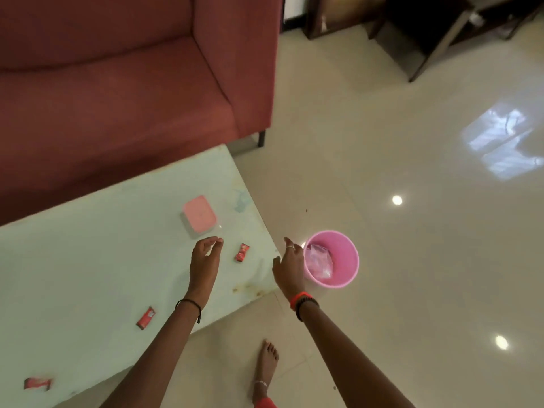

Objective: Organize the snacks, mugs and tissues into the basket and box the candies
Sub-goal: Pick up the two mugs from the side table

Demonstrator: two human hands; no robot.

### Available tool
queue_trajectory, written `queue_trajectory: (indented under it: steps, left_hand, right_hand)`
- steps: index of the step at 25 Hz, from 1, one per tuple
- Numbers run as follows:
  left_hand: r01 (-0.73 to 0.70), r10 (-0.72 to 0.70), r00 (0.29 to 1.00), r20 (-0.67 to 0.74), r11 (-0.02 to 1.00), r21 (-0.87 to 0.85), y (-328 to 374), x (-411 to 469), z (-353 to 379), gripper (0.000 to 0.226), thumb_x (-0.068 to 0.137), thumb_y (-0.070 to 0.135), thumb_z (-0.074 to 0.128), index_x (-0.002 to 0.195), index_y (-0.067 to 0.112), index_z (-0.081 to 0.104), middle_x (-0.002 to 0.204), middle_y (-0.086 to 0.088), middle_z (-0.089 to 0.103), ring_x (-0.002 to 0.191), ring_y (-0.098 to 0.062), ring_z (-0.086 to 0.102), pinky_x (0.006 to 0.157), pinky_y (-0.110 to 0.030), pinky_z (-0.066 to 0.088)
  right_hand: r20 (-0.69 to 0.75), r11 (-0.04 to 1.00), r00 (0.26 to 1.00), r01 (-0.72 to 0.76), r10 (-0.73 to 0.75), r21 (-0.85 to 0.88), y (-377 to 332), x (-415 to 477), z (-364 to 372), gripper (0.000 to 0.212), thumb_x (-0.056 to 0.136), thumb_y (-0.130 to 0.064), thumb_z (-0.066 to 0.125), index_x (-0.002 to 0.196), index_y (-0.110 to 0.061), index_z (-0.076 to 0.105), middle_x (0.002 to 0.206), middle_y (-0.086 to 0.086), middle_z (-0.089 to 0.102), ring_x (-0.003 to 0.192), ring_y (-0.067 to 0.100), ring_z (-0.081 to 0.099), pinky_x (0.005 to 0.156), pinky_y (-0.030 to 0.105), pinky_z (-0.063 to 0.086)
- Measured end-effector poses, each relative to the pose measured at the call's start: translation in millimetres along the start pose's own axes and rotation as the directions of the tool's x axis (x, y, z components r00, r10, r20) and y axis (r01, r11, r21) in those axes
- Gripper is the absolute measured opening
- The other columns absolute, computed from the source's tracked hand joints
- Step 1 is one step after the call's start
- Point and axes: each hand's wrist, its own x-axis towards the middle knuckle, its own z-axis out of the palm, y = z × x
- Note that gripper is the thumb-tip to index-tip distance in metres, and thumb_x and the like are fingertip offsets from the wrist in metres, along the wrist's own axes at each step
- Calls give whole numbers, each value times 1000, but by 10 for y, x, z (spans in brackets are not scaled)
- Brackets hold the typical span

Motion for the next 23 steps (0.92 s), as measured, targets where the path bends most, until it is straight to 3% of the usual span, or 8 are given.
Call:
queue_trajectory:
  steps: [4,7,9,12,18,23]
  left_hand:
    - [5,-19,991,-135,995,-104,-70,-137,-1001,19,93,25,56,109,17,59,129,-5,56,124,-19,50,98,-28,38]
    - [8,-51,968,-244,985,-172,-271,-288,-1859,21,93,27,55,111,17,60,128,-3,55,117,-18,52,86,-24,44]
    - [7,-75,944,-322,978,-207,-464,-393,-2434,24,92,25,56,113,14,60,127,-5,57,120,-19,51,97,-28,42]
    - [23,-148,890,-431,959,-282,-879,-589,-3346,24,91,25,58,112,13,61,125,-3,58,118,-16,51,101,-30,34]
    - [22,-238,796,-556,930,-367,-1830,-944,-4991,24,92,21,57,113,8,59,126,-11,58,121,-25,51,106,-39,40]
    - [-8,-308,711,-632,895,-445,-2449,-1290,-6099,24,93,18,55,112,4,59,126,-16,57,120,-28,52,104,-37,41]
  right_hand:
    - [107,991,985,136,-135,-4,-824,-606,381,59,89,1,42,146,-7,29,144,17,34,133,32,36,111,35,34]
    - [193,964,949,262,-249,-46,-1408,-1114,848,58,90,0,41,146,-7,27,144,17,33,132,32,36,107,35,33]
    - [247,942,919,330,-307,-56,-1749,-1473,1213,58,90,-1,42,146,-8,28,144,15,33,130,31,38,107,34,32]
    - [335,903,862,424,-380,-67,-2201,-2067,1872,56,91,-1,42,145,-7,30,143,14,34,128,30,39,107,32,31]
    - [493,840,746,540,-447,-55,-2885,-3196,3230,55,90,0,42,144,-6,31,142,15,34,128,29,39,105,29,32]
    - [583,753,635,655,-506,-61,-3403,-4003,4151,55,91,-2,43,144,-6,31,141,17,35,126,34,41,104,34,34]
